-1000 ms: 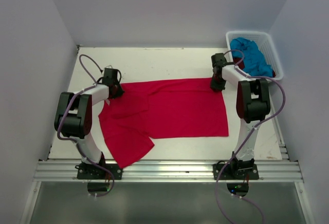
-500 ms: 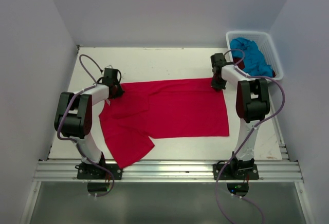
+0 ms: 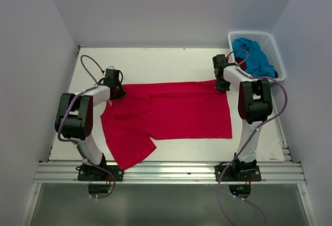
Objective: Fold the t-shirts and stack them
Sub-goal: Fold the flattened tshirt in 1/3 of the way
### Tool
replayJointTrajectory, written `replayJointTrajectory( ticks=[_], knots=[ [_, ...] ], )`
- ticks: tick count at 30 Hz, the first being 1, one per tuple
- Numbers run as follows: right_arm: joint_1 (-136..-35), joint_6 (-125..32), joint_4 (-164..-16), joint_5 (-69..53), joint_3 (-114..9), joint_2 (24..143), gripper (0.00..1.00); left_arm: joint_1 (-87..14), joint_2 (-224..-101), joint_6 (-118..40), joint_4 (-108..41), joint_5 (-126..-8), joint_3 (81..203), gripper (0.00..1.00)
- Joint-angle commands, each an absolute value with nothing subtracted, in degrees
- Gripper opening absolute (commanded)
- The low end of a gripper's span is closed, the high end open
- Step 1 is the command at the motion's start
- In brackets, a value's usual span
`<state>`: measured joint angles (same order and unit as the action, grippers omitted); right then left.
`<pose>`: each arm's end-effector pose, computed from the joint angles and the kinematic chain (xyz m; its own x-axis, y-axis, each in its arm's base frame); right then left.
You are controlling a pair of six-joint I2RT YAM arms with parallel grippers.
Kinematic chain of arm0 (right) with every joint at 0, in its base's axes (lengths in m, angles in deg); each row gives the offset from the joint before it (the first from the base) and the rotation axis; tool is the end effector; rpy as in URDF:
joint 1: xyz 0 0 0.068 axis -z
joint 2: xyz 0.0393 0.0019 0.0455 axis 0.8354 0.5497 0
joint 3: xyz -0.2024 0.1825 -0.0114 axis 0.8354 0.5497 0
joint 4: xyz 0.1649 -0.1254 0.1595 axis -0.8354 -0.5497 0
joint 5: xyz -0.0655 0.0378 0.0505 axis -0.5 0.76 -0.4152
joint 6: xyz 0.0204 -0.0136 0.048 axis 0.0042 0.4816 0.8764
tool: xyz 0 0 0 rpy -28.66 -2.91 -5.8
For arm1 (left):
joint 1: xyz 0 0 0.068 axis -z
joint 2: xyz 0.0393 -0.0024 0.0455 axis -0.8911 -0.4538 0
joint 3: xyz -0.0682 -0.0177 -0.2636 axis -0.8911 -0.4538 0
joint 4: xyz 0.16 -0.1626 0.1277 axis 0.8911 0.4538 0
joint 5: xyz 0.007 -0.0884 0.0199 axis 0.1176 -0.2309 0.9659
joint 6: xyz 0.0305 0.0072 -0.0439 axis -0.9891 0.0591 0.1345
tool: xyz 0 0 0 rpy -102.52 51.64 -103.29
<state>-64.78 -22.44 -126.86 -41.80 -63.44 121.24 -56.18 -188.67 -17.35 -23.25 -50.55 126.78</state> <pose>0.4202 0.0441 0.1649 -0.7860 0.3554 -0.5059 0.4993 0.8474 -0.1806 0.3527 -0.0372 0.1521 -0.6875 -0.4643 -0.5584 -0.4100 0.8828 -0.2292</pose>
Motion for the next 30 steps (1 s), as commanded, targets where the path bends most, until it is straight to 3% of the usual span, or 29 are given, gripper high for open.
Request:
replayJointTrajectory(
  ticks=[1,5,9,15,19,20,21,26,30],
  knots=[
    [-64.13,-24.24,-124.16,-40.8,-61.67,118.77,0.14,-56.24,-188.38,-18.7,-20.25,-49.14,125.4,0.0],
    [-64.74,-26.96,-113.71,-30.77,-55.35,111.57,0.39,-56.24,-187.16,-18.87,-21.3,-50.01,125.05,0.0],
    [-65.71,-28.63,-106.84,-28.31,-50.95,102.6,0.45,-56.24,-183.29,-19.84,-24.03,-53.08,124.09,0.0],
    [-67.2,-29.78,-109.62,-28.21,-51.98,95.47,0.46,-55.19,-173.46,-20.54,-26.24,-55.2,123.46,0.0],
    [-68.17,-29.61,-112.72,-27.43,-53.22,96.08,0.38,-54.84,-172.39,-19.84,-20.79,-53.53,125.31,0.0],
    [-68.26,-29.6,-113.59,-26.73,-53.49,97.48,0.29,-54.84,-172.74,-19.67,-19.56,-53.44,125.57,0.0],
    [-68.34,-29.17,-115.86,-26.11,-54.36,98.1,0.01,-54.84,-173.17,-19.32,-18.59,-53.79,125.58,0.0],
    [-70.62,-28.02,-119.14,-22.33,-51.22,96.27,0.0,-54.05,-168.89,-19.66,-15.25,-61.61,121.54,0.0],
    [-73.26,-27.94,-121.24,-19.6,-43.48,86.1,0.0,-48.09,-157.14,-21.51,-5.35,-61.44,119.6,0.0]
  ],
)
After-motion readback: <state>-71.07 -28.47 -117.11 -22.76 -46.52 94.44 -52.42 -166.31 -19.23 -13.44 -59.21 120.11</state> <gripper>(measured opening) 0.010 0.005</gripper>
